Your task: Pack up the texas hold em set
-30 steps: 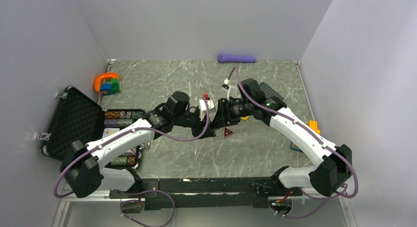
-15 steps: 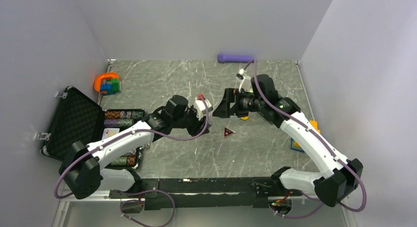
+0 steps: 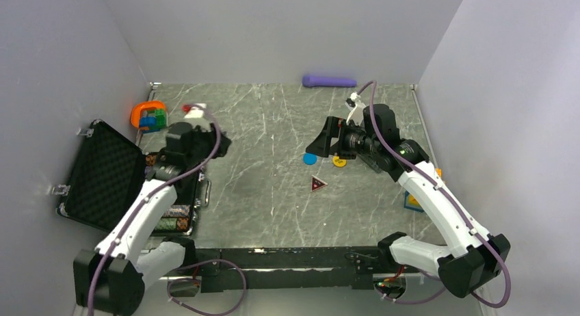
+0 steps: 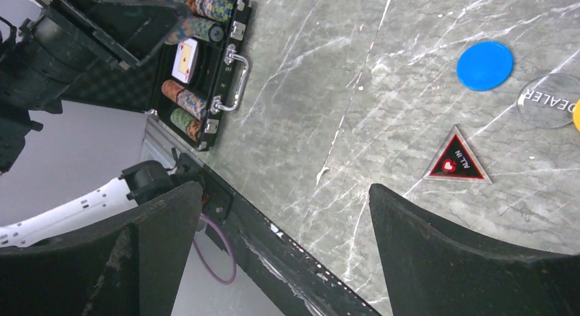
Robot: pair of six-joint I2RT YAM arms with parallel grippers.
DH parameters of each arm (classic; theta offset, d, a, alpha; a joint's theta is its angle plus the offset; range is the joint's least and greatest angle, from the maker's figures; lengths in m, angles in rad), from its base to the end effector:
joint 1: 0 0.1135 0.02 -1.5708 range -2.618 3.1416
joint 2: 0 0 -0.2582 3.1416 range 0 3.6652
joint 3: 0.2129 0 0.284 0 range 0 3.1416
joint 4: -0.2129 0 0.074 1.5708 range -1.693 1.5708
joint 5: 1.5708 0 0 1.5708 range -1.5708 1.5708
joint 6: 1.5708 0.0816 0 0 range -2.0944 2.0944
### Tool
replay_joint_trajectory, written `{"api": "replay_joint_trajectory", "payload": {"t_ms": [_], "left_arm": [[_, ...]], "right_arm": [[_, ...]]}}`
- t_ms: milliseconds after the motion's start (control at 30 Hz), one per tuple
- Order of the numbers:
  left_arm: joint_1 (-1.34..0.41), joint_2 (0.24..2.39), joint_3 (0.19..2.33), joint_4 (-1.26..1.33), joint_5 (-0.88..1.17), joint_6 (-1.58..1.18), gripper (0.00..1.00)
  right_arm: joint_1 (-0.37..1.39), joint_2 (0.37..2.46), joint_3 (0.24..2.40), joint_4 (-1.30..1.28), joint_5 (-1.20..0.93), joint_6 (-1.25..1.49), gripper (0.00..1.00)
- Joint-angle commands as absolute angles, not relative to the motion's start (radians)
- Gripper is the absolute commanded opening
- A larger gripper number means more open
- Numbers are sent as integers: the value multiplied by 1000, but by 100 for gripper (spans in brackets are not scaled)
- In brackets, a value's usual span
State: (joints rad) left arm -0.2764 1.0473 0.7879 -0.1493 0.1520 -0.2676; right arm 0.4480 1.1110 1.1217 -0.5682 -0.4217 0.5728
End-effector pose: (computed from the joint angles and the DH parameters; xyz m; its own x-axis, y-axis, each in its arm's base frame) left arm 0.3012 -0.0983 0.2625 -0.4754 -0.1368 -0.8691 0.2880 0.9092 -0.3007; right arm 0.2634 0.1637 0.3293 -0.7846 0.1716 -0.5958 -0.3368 0.6889 0.6419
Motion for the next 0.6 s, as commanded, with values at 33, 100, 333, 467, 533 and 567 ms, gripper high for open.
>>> {"api": "replay_joint_trajectory", "payload": {"t_ms": [33, 100, 333, 467, 533, 567], "left_arm": [[-48, 900, 675, -125, 120, -468, 0], [85, 853, 639, -172, 132, -503, 0], [540, 772, 589, -407, 206, -585, 0], [704, 720, 557, -513, 126, -624, 0], [749, 696, 549, -562, 58, -642, 0], [764, 682, 545, -582, 26, -654, 0]], "right_arm": [[446, 1086, 1122, -538, -409, 595, 96], [446, 1089, 1118, -534, -415, 600, 96], [445, 1107, 1100, -513, -434, 610, 96], [444, 1123, 1105, -508, -456, 614, 95], [445, 1124, 1110, -513, -451, 610, 95], [445, 1125, 1114, -518, -448, 605, 95]]}}
